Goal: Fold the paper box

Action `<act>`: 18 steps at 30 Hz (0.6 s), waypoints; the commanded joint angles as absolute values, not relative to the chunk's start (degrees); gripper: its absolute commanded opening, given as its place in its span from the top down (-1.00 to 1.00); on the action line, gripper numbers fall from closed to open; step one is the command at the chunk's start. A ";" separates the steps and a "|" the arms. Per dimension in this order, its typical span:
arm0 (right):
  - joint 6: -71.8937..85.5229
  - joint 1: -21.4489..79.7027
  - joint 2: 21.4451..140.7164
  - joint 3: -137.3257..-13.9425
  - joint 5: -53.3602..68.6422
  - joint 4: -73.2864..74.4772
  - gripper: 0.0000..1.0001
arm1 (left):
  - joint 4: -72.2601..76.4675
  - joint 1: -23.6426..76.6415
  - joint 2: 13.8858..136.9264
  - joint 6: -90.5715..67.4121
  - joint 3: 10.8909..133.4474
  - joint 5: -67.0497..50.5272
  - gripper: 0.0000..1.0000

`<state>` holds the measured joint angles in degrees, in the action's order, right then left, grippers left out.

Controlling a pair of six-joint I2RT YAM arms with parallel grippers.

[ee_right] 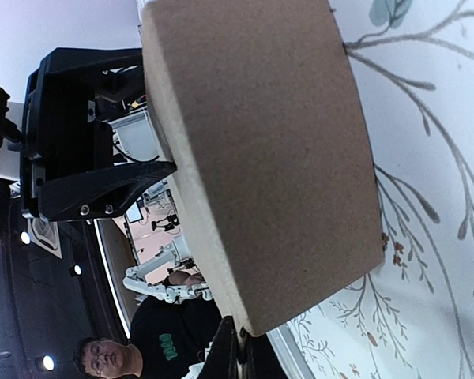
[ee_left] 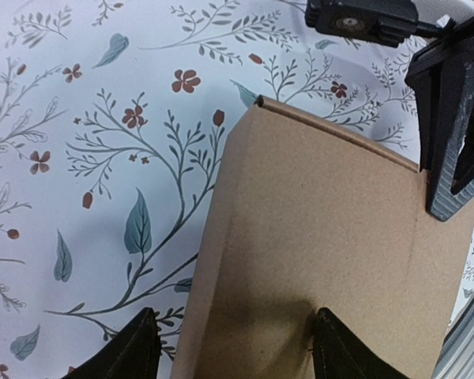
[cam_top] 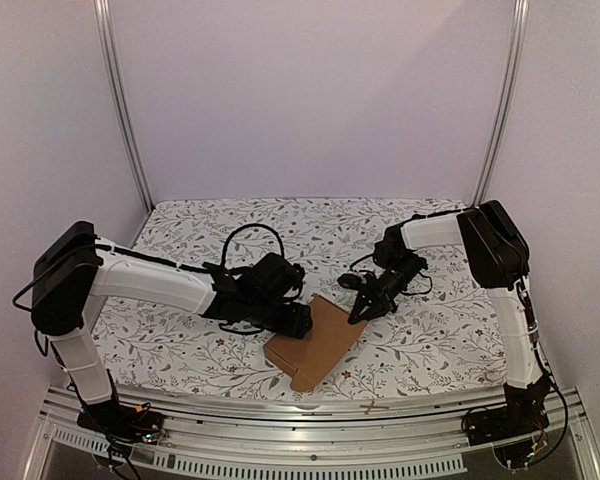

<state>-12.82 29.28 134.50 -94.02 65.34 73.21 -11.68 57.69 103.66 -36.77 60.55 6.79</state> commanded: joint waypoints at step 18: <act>-10.88 29.88 136.52 -91.45 64.94 70.82 0.59 | -5.33 58.95 98.36 -24.97 56.71 0.75 -0.28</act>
